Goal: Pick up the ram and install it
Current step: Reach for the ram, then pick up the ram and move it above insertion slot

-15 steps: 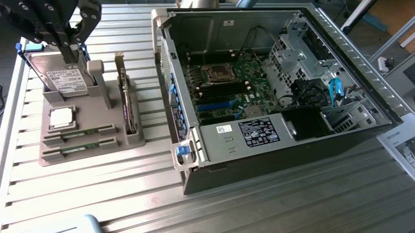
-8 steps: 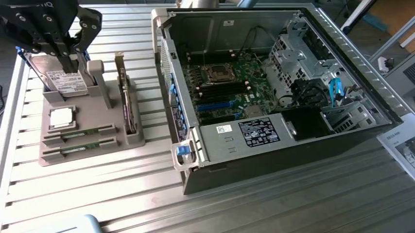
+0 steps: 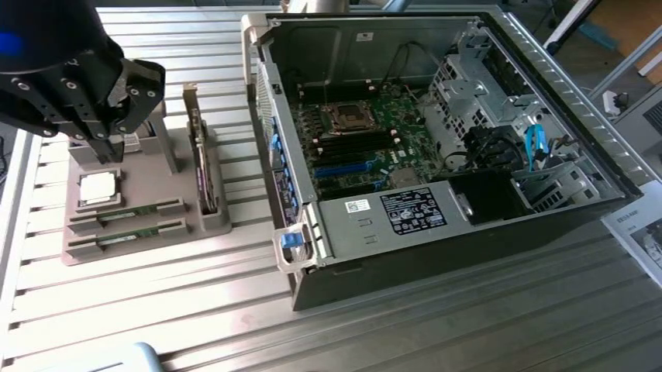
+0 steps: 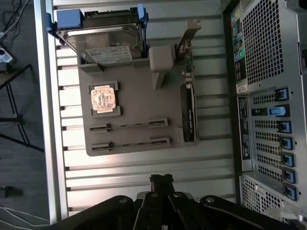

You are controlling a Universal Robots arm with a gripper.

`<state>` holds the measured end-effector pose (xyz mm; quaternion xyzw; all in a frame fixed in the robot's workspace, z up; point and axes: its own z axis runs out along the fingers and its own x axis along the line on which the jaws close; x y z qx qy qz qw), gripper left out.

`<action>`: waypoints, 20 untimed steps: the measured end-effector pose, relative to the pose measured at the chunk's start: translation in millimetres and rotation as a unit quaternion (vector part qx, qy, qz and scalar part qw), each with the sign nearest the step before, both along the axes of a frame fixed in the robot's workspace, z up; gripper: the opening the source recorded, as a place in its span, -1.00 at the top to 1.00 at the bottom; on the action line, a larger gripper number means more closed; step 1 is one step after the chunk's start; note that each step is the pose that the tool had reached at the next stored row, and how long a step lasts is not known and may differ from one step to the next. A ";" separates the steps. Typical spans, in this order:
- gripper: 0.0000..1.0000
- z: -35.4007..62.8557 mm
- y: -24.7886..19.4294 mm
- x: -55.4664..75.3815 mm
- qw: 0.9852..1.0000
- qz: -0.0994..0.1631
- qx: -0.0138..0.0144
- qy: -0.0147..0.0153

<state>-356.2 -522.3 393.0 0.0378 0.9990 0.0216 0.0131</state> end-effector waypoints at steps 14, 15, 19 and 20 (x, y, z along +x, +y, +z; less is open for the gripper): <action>0.79 0.0 -2.4 0.0 1.000 0.000 0.000 0.000; 0.79 0.0 -2.4 0.0 1.000 0.000 0.000 0.000; 0.79 -0.4 -2.4 0.0 1.000 0.020 0.000 0.000; 0.79 -0.9 -2.4 0.0 0.999 0.035 0.000 0.000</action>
